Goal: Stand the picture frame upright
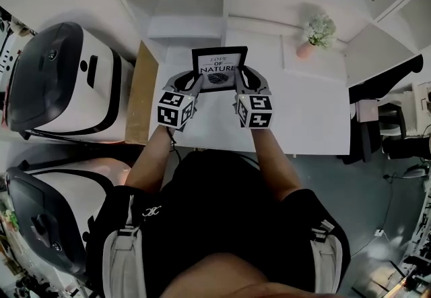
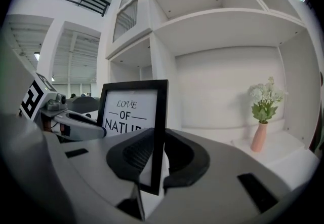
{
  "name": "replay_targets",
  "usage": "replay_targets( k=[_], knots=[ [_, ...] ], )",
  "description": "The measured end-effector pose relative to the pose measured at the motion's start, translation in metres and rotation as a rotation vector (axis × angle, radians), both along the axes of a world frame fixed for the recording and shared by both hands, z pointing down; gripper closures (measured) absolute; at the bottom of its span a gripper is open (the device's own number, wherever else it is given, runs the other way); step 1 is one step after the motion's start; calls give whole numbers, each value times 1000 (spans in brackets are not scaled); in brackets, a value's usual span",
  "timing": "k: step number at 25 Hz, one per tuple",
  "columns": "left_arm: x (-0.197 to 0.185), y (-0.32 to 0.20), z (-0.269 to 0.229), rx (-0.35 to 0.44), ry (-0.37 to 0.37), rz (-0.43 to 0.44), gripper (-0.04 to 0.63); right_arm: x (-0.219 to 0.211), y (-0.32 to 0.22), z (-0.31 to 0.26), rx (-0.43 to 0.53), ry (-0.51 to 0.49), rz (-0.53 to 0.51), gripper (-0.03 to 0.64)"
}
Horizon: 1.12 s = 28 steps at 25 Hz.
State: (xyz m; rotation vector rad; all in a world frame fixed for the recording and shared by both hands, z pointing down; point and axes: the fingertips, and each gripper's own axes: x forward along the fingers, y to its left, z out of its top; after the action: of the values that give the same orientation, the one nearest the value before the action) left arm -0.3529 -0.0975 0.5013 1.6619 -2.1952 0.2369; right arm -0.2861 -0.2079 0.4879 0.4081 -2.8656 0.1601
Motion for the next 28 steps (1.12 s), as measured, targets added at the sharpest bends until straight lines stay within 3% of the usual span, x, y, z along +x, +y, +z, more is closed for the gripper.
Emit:
replay_targets(
  k=[16,28],
  knots=[
    [-40,-42,87,-106,73,137,495,-27,-33,79,-47,148,147,551],
    [-54,-76,122,-147,64,205,498,-35,-61,112,-19,188,205,549]
  ],
)
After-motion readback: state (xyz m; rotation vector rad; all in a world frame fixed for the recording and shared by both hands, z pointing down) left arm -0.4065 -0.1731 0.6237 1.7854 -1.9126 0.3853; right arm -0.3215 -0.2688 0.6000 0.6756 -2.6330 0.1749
